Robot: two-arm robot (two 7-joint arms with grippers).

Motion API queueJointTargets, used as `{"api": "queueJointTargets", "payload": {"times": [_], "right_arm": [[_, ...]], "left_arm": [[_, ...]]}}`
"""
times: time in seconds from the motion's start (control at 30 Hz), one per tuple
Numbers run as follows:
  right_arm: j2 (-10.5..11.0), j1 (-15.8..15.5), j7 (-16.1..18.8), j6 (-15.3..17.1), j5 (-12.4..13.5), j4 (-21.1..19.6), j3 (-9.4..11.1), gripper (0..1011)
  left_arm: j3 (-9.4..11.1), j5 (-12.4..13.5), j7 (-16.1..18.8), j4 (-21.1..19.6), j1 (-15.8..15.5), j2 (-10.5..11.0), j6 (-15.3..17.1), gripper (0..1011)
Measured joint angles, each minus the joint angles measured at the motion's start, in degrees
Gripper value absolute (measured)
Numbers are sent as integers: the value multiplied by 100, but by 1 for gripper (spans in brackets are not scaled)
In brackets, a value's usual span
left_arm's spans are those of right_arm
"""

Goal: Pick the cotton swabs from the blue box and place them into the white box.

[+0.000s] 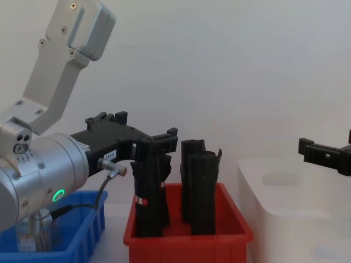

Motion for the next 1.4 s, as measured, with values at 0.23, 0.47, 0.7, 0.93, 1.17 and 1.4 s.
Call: {"api": "queueJointTargets", "payload": {"times": [0.23, 0.47, 0.7, 0.93, 1.17, 1.4], "right_arm": [[0, 0, 0, 0, 0, 0, 0, 1002], [0, 0, 0, 0, 0, 0, 0, 1002], [0, 0, 0, 0, 0, 0, 0, 1002], [0, 0, 0, 0, 0, 0, 0, 1002], [0, 0, 0, 0, 0, 0, 0, 1001], [0, 0, 0, 0, 0, 0, 0, 1002]], "left_arm": [[0, 0, 0, 0, 0, 0, 0, 1003], [0, 0, 0, 0, 0, 0, 0, 1003], [0, 0, 0, 0, 0, 0, 0, 1003], [0, 0, 0, 0, 0, 0, 0, 1003], [0, 0, 0, 0, 0, 0, 0, 1003], [0, 0, 0, 0, 0, 0, 0, 1003]]}}
